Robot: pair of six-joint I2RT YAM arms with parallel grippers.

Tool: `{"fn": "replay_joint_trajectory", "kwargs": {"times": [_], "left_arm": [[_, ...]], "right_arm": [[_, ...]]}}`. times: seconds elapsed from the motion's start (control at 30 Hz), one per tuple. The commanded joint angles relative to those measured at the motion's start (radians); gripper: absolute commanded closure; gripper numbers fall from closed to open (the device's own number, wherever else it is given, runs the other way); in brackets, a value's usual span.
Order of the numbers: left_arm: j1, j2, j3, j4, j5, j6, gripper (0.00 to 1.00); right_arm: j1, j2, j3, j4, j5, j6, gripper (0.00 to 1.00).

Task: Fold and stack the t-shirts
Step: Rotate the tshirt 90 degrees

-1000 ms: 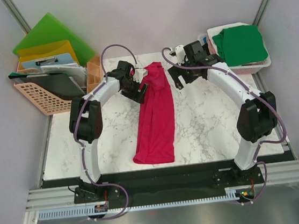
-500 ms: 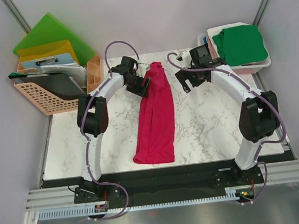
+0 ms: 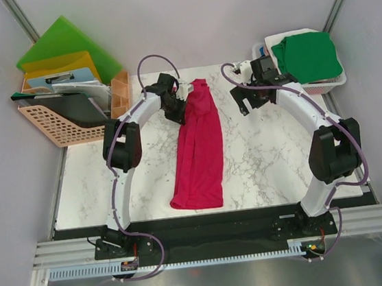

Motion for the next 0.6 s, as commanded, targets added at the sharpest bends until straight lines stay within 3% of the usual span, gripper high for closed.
{"fn": "replay_joint_trajectory", "kwargs": {"times": [0.0, 0.23, 0.57], "left_arm": [[-0.006, 0.012, 0.014, -0.044, -0.018, -0.003, 0.98], [0.010, -0.043, -0.054, -0.041, -0.095, 0.015, 0.98], [0.101, -0.174, -0.219, 0.022, -0.097, 0.015, 0.98]], "right_arm": [[-0.004, -0.045, -0.012, 0.026, -0.016, -0.009, 0.02], [-0.004, -0.048, -0.016, 0.029, -0.036, -0.003, 0.02], [-0.005, -0.053, -0.036, 0.034, -0.046, -0.010, 0.02]]}}
